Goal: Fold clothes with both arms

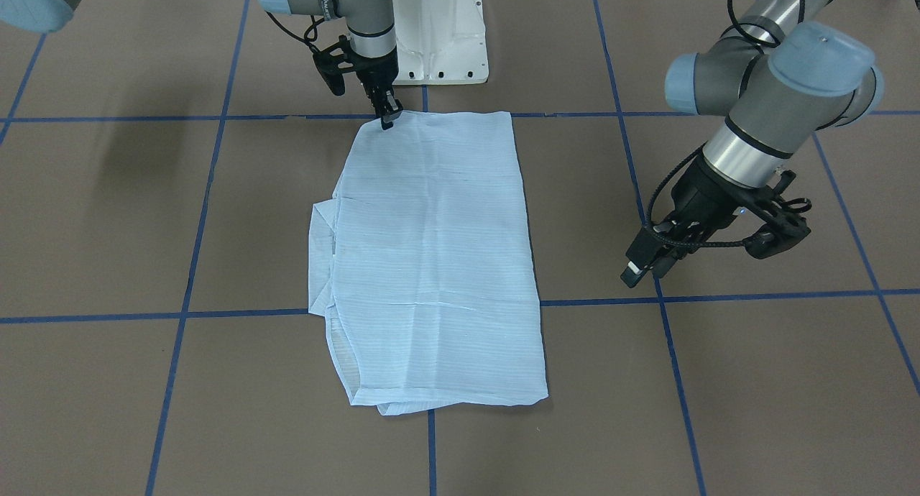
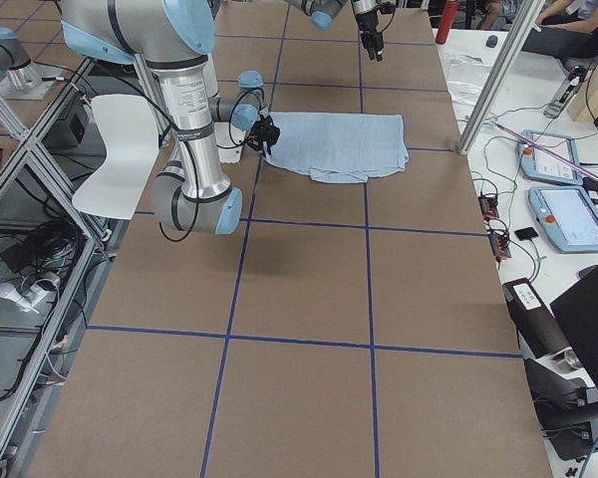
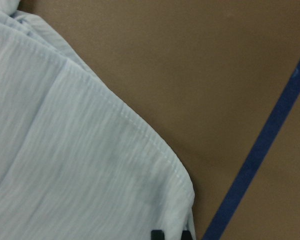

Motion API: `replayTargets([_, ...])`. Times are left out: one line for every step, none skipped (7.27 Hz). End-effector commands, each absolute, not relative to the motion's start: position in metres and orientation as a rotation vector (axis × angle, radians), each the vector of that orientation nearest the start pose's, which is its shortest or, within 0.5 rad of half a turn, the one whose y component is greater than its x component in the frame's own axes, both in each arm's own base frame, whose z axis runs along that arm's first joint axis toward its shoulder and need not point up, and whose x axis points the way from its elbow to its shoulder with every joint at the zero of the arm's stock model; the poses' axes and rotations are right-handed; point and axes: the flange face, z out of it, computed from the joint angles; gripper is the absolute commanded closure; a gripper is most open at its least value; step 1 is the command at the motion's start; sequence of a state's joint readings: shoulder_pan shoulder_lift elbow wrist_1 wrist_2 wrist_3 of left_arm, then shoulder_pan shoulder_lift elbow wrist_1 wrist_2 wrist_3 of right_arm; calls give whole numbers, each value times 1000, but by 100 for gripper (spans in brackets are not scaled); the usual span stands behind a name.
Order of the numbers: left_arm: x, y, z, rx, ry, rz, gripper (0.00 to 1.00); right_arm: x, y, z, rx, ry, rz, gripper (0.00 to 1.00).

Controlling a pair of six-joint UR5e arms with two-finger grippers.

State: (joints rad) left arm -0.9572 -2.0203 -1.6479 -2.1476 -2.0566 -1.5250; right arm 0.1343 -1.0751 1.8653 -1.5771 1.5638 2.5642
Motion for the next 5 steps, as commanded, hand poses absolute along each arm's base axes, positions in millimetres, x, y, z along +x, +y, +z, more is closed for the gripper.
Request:
replayTargets([301, -579, 298, 135, 1172, -545, 33, -594, -217, 257, -338, -759, 1074, 100])
replayTargets([301, -578, 296, 137, 1175, -543, 33, -594, -219, 257, -332, -760, 1081, 100])
replayTargets([301, -577, 298, 122, 1175, -566, 31, -590, -223, 253, -336, -770, 1087, 100])
replayTargets([304, -573, 291, 93, 1195, -602, 21, -583, -227, 249, -340, -779, 1089, 100])
replayTargets([315, -553, 273, 77, 1232, -593, 0, -579, -228, 252, -341, -777, 1091, 100])
